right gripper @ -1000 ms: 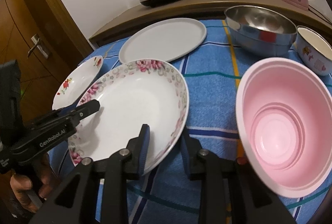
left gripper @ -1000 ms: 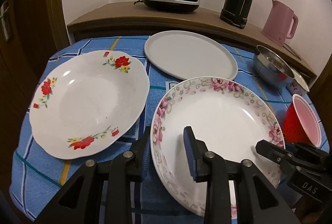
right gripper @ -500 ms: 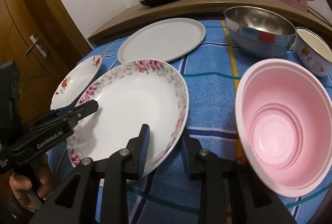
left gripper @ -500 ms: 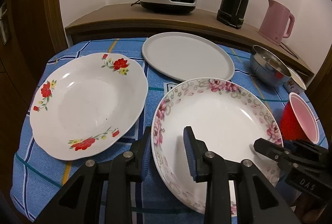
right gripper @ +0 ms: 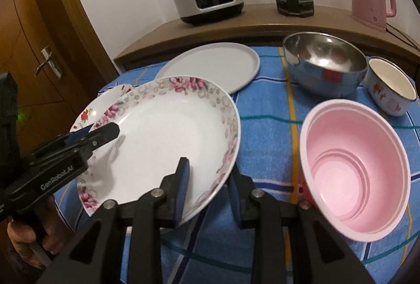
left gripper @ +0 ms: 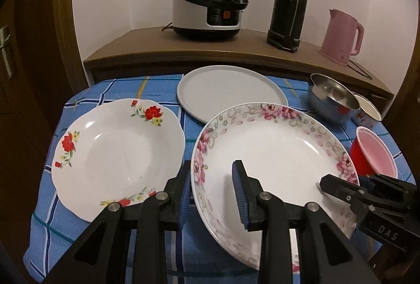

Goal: Organize plates and bowls
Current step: 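Lift the pink-rimmed plate with both grippers and carry it over the grey plate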

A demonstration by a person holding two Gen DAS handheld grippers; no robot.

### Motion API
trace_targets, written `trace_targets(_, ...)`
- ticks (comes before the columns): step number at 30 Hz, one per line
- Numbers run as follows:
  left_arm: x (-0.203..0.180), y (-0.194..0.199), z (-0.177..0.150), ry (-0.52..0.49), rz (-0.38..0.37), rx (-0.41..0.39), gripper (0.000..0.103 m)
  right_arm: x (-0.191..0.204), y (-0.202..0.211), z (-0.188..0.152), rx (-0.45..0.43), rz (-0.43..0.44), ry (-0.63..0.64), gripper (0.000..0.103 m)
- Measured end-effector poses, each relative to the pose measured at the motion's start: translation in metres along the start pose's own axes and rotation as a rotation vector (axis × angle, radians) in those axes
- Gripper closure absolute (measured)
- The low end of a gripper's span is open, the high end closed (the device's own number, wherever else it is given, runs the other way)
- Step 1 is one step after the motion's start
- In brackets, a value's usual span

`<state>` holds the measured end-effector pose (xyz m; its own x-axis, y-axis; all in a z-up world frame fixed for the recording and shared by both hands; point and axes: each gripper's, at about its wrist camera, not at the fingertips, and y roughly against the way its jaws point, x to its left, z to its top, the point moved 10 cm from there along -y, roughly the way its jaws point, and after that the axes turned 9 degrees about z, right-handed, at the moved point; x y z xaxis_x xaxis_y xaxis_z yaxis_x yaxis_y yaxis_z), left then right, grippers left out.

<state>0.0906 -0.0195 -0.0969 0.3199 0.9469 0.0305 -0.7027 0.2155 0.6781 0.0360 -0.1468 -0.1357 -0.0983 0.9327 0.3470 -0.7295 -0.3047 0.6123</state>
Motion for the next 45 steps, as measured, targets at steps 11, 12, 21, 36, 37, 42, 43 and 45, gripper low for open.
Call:
trace_targets(11,0.011,0.006,0.031,0.016,0.015,-0.053,0.070,0.011,0.001,0.030,-0.041,0.008,0.008,0.073)
trace_targets(12,0.012,0.007,0.034,0.016,0.017,-0.059,0.070,0.012,0.001,0.032,-0.045,0.008,0.008,0.073)
trace_targets(21,0.014,0.008,0.064,0.007,0.031,-0.107,0.070,0.015,-0.004,0.051,-0.075,-0.005,0.012,0.073)
trace_targets(36,0.020,-0.032,0.094,0.009,0.053,-0.109,0.070,0.000,-0.032,0.088,-0.111,-0.024,-0.034,0.075)
trace_targets(37,0.022,-0.037,0.096,0.015,0.048,-0.105,0.070,-0.001,-0.035,0.091,-0.115,-0.026,-0.035,0.075)
trace_targets(42,0.026,-0.052,0.108,0.026,0.052,-0.109,0.070,-0.005,-0.051,0.104,-0.133,-0.040,-0.027,0.075)
trace_targets(43,0.026,-0.055,0.110,0.023,0.056,-0.113,0.070,-0.006,-0.054,0.106,-0.135,-0.041,-0.024,0.075)
trace_targets(45,0.027,-0.061,0.114,0.024,0.063,-0.113,0.070,-0.008,-0.059,0.111,-0.142,-0.041,-0.023,0.075)
